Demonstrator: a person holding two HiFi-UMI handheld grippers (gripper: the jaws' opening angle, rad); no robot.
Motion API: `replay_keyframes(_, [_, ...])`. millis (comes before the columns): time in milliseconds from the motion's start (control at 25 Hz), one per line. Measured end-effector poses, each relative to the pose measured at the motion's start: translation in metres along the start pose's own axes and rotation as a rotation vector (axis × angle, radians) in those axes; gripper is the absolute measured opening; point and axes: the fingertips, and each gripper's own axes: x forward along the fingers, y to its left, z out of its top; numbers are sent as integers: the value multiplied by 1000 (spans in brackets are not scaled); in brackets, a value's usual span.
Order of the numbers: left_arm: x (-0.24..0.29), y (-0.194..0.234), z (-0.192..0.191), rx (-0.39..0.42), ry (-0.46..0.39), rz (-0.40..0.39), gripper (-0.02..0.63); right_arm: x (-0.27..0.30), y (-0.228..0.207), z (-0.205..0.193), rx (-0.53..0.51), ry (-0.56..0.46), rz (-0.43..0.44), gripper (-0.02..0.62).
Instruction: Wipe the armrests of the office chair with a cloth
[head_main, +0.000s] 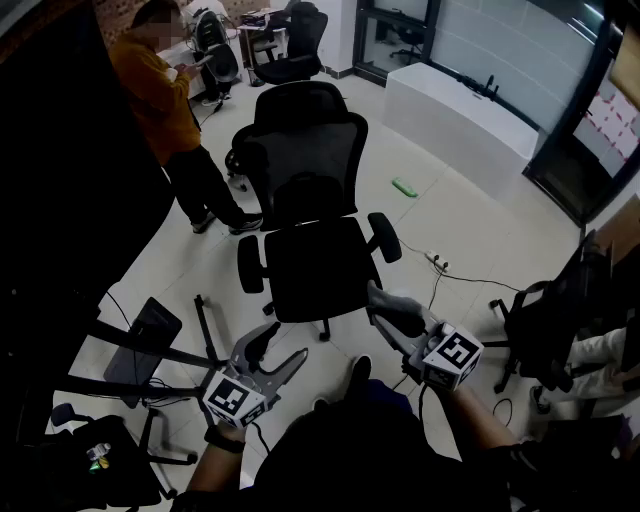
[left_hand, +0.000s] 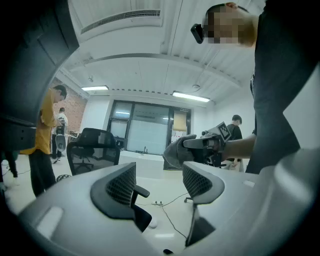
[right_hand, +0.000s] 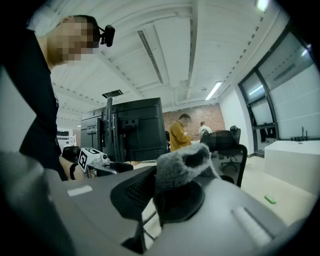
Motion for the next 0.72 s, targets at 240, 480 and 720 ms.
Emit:
replay_keyframes(240, [45, 30, -1, -3, 11, 5, 316, 22, -56, 4, 2, -8, 8, 18])
replay_keyframes(480, [116, 82, 0, -16, 46, 44, 316, 60, -146, -3, 32, 18, 43, 18])
replay_keyframes(720, [204, 125, 7, -38, 101, 79, 318, 92, -241, -4, 59, 56, 102, 19])
